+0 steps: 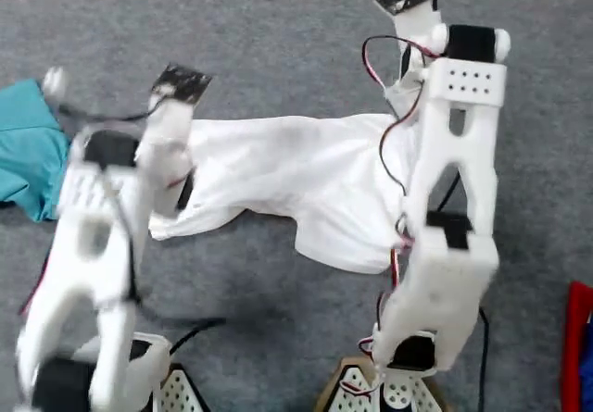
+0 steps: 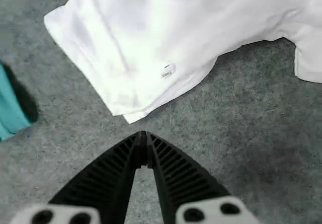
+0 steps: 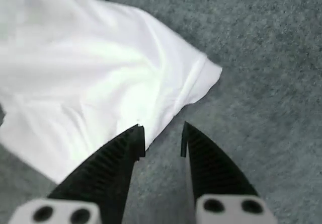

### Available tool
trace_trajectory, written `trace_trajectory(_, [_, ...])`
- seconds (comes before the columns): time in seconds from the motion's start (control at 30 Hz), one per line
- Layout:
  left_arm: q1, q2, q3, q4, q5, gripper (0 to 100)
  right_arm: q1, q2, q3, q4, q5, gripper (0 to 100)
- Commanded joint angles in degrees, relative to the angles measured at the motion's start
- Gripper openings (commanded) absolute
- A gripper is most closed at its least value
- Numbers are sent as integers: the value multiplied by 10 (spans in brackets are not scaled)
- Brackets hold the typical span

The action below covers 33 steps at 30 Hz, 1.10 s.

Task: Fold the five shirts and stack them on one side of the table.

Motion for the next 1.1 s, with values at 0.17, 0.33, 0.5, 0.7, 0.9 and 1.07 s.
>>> trace_trajectory(0.17, [-108, -236, 131, -8, -29, 19, -123, -244, 421, -88, 1, 133])
trace_trajectory(0.33, [-163, -245, 135, 67, -52, 19, -170, -208, 437, -101, -40, 134])
trace_trajectory(0.5, [-226, -245, 136, 98, -49, 19, -181, -126, 395, -119, -40, 134])
trace_trajectory(0.7, [-236, -245, 142, 97, -51, 19, -178, -14, 305, -113, -42, 131])
trace_trajectory(0.9, [-239, -245, 215, 33, -52, 19, -178, 41, 218, -105, -42, 130])
trace_trajectory(1.07, [-237, -246, 226, 16, -52, 19, -163, 70, 202, -91, -41, 93])
